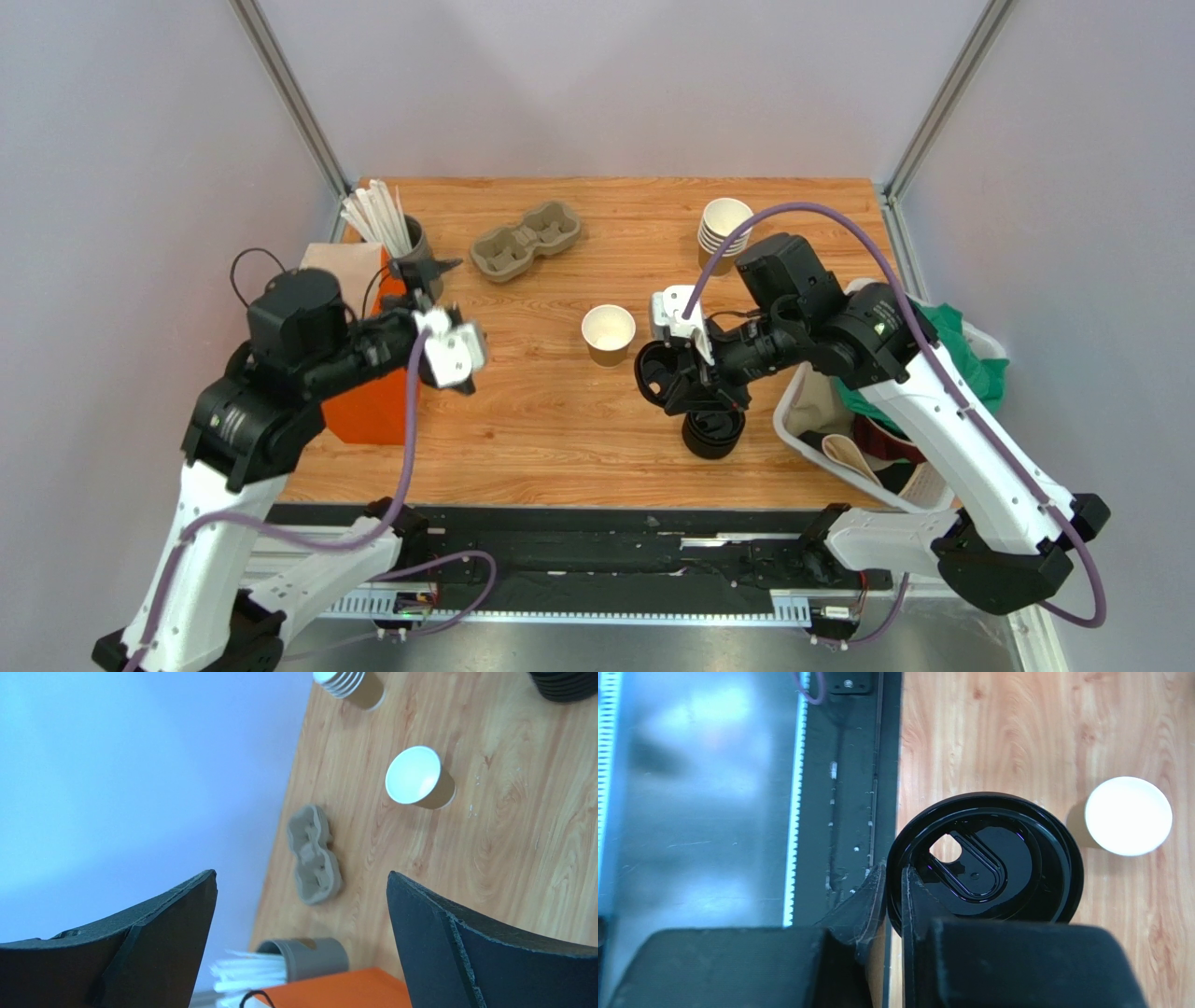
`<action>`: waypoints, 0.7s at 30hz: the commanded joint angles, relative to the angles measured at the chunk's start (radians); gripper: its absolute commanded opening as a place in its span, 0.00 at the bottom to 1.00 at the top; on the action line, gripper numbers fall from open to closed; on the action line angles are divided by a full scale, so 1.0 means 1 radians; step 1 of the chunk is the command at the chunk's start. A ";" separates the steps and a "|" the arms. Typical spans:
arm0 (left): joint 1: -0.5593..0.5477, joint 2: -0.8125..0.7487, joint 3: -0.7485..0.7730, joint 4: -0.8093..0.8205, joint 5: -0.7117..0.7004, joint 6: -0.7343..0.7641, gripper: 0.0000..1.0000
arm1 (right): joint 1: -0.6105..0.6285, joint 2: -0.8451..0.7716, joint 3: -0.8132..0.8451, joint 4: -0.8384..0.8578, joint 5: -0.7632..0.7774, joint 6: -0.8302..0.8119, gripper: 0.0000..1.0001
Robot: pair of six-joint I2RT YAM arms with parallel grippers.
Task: Pack the takeout coffee
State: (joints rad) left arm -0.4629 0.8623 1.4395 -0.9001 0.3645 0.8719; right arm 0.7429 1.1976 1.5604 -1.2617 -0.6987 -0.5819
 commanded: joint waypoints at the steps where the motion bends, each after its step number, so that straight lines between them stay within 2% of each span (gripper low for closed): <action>1: -0.072 -0.135 -0.088 -0.039 0.207 0.439 0.99 | 0.019 0.052 0.131 -0.123 -0.159 -0.083 0.12; 2: -0.095 -0.153 -0.147 -0.033 0.227 0.479 0.99 | 0.033 0.060 0.154 -0.158 -0.154 -0.094 0.12; 5: -0.132 -0.166 -0.198 -0.008 0.275 0.524 0.99 | 0.093 0.062 0.184 -0.168 -0.104 -0.118 0.12; 10: -0.138 -0.092 -0.197 0.030 0.419 0.550 0.99 | 0.194 0.077 0.191 -0.177 -0.010 -0.133 0.13; 16: -0.210 0.004 -0.163 0.050 0.407 0.604 0.99 | 0.309 0.065 0.193 -0.192 0.056 -0.174 0.13; 21: -0.313 0.044 -0.163 0.078 0.375 0.613 0.99 | 0.331 0.076 0.194 -0.177 0.041 -0.225 0.12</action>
State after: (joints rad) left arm -0.7181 0.8982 1.2484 -0.8703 0.6991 1.4250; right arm 1.0584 1.2739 1.7168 -1.3499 -0.6678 -0.7460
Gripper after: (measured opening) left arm 0.990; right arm 0.130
